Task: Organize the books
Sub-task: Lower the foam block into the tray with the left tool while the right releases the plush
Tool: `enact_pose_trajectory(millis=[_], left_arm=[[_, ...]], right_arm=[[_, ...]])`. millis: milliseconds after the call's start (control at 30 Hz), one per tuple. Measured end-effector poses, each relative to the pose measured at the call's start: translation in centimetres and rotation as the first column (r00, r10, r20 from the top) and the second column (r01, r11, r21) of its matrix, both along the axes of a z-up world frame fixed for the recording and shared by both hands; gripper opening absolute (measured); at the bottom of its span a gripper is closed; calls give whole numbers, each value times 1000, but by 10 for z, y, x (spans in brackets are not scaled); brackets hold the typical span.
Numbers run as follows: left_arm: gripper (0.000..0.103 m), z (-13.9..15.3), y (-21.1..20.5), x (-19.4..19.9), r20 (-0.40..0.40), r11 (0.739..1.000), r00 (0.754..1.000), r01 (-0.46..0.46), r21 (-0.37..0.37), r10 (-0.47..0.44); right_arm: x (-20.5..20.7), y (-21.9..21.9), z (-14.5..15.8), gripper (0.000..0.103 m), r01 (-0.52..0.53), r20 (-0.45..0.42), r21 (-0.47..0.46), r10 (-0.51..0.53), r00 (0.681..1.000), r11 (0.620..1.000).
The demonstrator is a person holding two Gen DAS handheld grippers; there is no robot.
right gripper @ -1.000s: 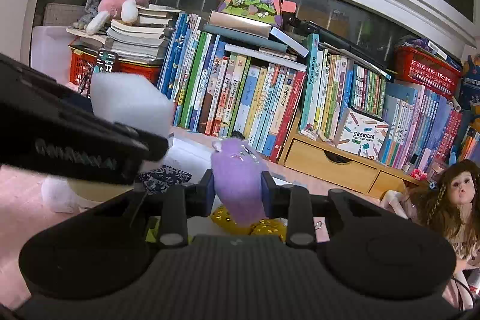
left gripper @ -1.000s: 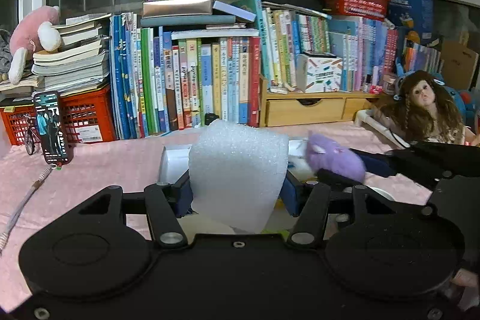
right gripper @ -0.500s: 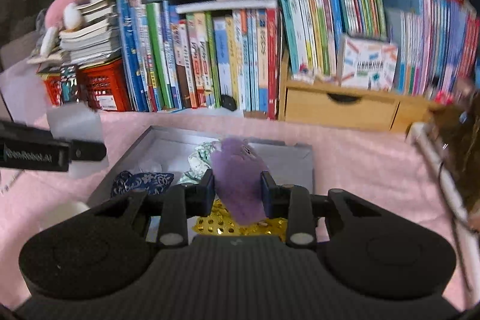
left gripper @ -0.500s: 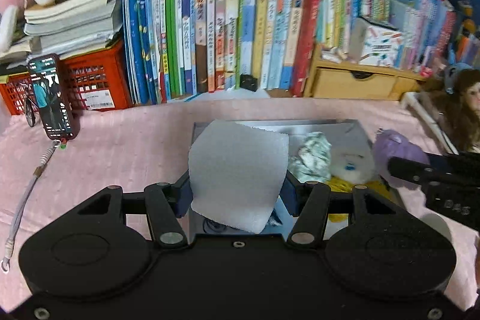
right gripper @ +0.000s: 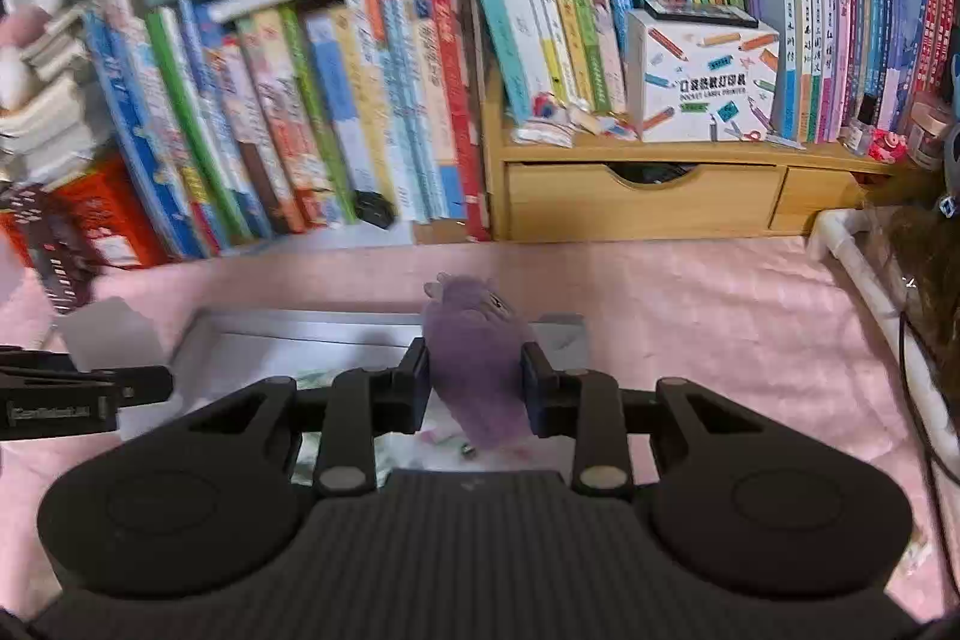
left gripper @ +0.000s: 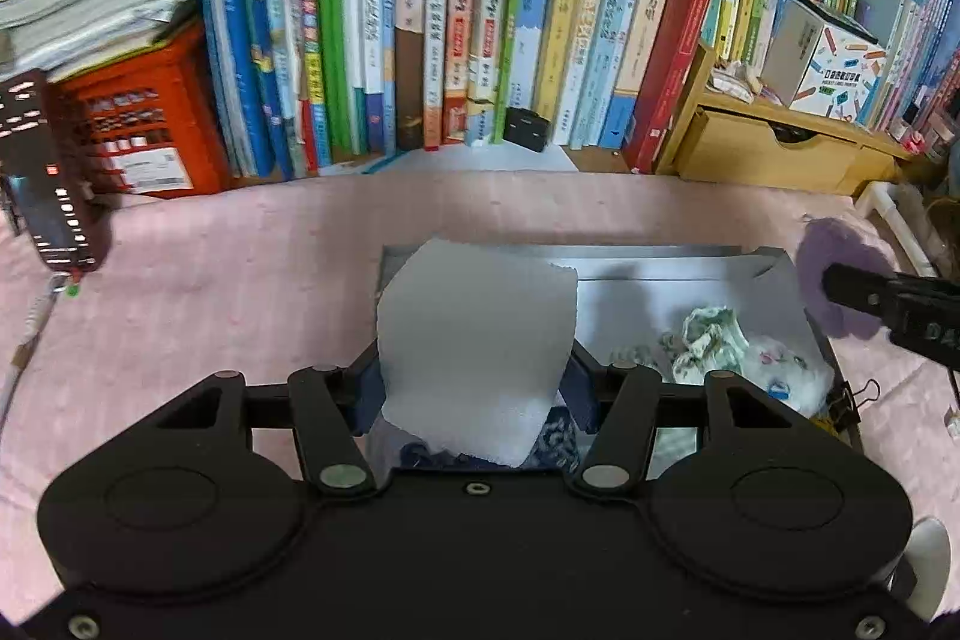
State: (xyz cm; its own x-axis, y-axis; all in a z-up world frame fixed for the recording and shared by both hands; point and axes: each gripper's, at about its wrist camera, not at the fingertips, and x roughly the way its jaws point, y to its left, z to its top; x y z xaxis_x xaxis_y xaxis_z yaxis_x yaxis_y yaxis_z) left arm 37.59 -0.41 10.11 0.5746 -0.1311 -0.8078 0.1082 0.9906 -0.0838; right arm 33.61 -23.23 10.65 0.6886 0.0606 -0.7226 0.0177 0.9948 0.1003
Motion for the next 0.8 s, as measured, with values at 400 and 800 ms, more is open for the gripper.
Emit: enact_pose_trajectory(millis=[400, 800], left_arm=[[56, -30, -13, 33, -63, 1000, 998, 27, 4, -27], [57, -46, -17, 43, -95, 999, 995, 39, 9, -38]], right_arm=[[40, 9, -37, 36, -14, -112, -68, 7, 994, 998], [50, 19, -49, 40, -60, -173, -67, 47, 984, 996]])
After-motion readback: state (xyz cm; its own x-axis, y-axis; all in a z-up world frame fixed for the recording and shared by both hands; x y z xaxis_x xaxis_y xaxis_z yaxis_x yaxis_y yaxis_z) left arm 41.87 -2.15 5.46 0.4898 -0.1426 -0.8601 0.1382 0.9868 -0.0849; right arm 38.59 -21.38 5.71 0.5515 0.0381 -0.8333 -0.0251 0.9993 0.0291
